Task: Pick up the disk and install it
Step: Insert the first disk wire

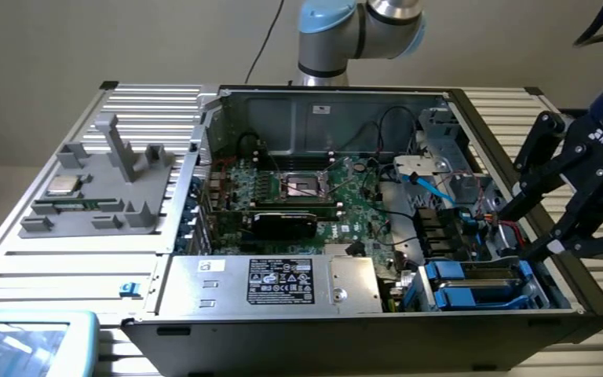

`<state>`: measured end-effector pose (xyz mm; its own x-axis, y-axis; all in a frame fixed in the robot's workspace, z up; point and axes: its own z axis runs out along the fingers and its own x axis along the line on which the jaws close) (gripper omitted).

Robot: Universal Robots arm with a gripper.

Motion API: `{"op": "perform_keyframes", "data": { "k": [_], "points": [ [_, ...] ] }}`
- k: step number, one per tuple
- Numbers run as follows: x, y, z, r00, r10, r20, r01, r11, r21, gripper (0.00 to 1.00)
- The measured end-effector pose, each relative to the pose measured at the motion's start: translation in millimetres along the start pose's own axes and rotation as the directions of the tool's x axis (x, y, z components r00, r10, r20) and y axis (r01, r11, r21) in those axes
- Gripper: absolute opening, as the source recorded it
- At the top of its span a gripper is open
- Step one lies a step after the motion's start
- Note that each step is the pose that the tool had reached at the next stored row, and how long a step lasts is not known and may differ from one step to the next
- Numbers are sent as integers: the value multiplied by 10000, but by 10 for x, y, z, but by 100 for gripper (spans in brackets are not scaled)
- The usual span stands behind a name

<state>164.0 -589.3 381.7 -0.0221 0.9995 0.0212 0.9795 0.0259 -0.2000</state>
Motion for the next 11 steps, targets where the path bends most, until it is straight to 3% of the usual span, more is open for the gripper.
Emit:
{"op": "perform_keyframes", "data": {
  "k": [6,11],
  "points": [
    [67,63,9,9999,-2,-104,5,9997,243,51],
    [74,77,11,9995,264,-147,-260,9993,257,51]
  ]
}}
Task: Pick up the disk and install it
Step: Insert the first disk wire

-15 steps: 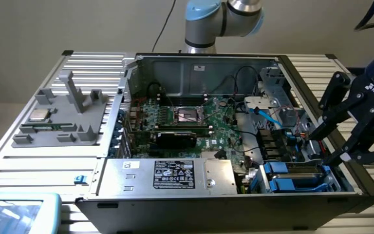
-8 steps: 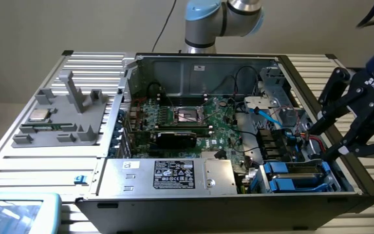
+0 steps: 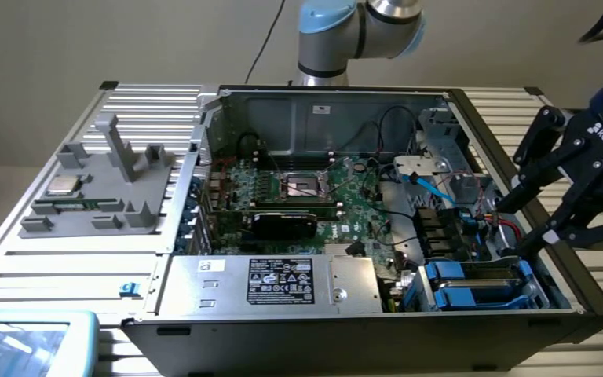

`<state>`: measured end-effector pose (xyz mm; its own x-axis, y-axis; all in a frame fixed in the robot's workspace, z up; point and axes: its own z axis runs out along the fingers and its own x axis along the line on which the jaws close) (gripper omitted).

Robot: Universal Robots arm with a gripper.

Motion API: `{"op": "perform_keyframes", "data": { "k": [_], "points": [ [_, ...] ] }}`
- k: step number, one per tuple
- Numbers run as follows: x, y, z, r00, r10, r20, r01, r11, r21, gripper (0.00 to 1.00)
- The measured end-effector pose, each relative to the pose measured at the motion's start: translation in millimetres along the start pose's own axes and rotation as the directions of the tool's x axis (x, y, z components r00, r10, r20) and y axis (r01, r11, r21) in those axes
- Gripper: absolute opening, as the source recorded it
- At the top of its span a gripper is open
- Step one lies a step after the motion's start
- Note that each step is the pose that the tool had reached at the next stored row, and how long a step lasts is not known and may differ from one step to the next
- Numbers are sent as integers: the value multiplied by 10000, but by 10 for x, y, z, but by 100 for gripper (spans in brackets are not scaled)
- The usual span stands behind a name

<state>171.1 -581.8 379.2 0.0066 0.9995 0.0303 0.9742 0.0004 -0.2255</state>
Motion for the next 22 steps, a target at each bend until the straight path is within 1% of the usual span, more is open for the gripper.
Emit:
{"op": "perform_keyframes", "data": {
  "k": [4,7,8,9,11,12,13,14,15,16,19,21,22],
  "points": [
    [0,7,1,9995,313,-26,-313,9995,-9,51],
    [0,7,2,9994,339,-27,-339,9994,-10,51],
    [0,7,2,9992,404,3,-404,9992,-14,51],
    [-1,7,2,9988,482,65,-482,9988,-18,51],
    [-1,7,1,9977,639,216,-639,9980,-32,51],
    [0,8,1,9971,715,272,-715,9974,-38,51],
    [0,8,2,9963,797,315,-796,9968,-44,51],
    [-1,8,2,9960,826,338,-825,9966,-47,51],
    [-1,8,3,9958,852,346,-850,9964,-47,51],
    [-1,8,1,9950,936,342,-935,9956,-50,51],
    [0,9,1,9919,1235,286,-1234,9923,-53,51],
    [0,11,4,9900,1388,263,-1387,9903,-55,51],
    [0,11,5,9891,1451,262,-1450,9894,-57,51]
  ]
}}
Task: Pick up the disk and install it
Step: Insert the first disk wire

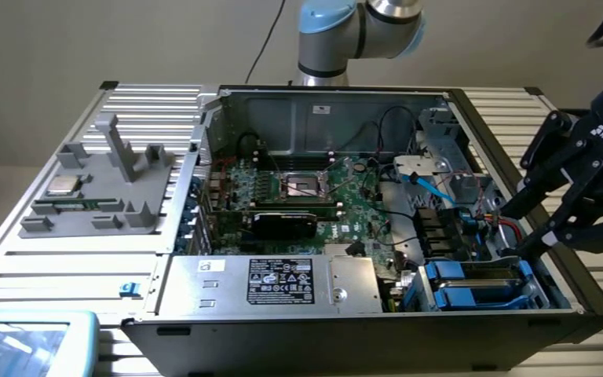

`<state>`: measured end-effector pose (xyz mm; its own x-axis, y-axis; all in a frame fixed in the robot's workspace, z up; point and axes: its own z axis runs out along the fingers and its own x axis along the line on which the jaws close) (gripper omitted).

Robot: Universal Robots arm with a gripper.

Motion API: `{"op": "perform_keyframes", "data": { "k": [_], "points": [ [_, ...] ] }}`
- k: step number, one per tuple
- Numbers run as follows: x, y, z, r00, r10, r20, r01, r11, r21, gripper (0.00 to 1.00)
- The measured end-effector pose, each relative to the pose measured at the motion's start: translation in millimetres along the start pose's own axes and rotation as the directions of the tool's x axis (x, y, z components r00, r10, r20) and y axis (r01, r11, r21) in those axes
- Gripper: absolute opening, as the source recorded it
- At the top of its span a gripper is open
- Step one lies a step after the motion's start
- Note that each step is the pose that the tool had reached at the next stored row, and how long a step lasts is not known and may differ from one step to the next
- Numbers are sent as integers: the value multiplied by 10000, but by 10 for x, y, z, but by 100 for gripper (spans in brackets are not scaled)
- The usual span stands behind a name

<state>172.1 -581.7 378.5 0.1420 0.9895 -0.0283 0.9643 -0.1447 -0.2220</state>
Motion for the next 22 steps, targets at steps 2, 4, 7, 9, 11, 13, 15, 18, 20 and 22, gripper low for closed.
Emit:
{"op": "perform_keyframes", "data": {
  "k": [2,4,7,9,11,13,15,18,20,22],
  "points": [
    [1,3,4,9999,99,17,-99,10000,-4,51],
    [2,3,7,9999,141,31,-141,9999,-5,51],
    [3,3,6,9999,147,49,-147,9999,-8,51],
    [9,2,5,9996,185,204,-185,9998,-34,51],
    [24,1,7,9990,230,389,-227,9997,-65,51],
    [53,-3,11,9982,267,545,-263,9996,-92,51],
    [101,-8,14,9980,274,574,-269,9996,-97,51],
    [175,-14,16,9980,276,573,-271,9996,-96,51],
    [201,2,12,9980,285,572,-280,9996,-94,51],
    [213,23,8,9979,305,567,-301,9995,-85,51]
  ]
}}
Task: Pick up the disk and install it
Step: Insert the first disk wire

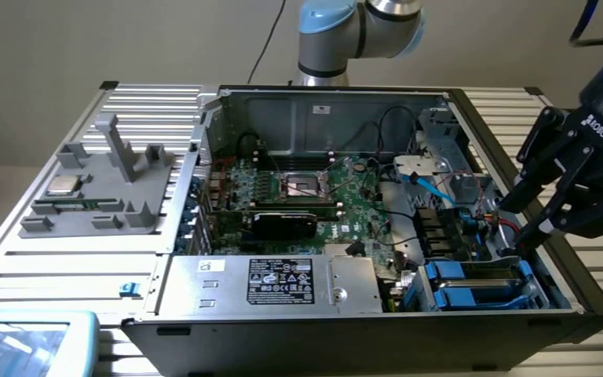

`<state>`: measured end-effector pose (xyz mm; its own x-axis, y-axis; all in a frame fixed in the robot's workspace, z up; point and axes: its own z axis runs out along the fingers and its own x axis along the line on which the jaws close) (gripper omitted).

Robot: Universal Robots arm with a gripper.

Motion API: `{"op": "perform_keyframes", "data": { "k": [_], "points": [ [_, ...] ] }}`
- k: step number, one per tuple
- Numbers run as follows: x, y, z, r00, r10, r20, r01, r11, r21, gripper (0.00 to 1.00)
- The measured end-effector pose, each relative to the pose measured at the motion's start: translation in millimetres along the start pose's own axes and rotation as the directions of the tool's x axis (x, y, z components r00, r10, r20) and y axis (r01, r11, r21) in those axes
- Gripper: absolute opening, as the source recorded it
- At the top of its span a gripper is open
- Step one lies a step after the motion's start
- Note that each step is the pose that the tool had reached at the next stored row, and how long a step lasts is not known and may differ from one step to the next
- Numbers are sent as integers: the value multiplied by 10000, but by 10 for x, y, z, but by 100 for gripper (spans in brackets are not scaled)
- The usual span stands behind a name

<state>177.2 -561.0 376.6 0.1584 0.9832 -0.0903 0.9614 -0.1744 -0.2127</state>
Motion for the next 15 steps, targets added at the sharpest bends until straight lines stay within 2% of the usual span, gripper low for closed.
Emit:
{"op": "perform_keyframes", "data": {
  "k": [11,15],
  "points": [
    [30,24,22,9984,558,-109,-557,9984,110,51],
    [32,35,27,9978,654,-123,-652,9978,132,51]
  ]
}}
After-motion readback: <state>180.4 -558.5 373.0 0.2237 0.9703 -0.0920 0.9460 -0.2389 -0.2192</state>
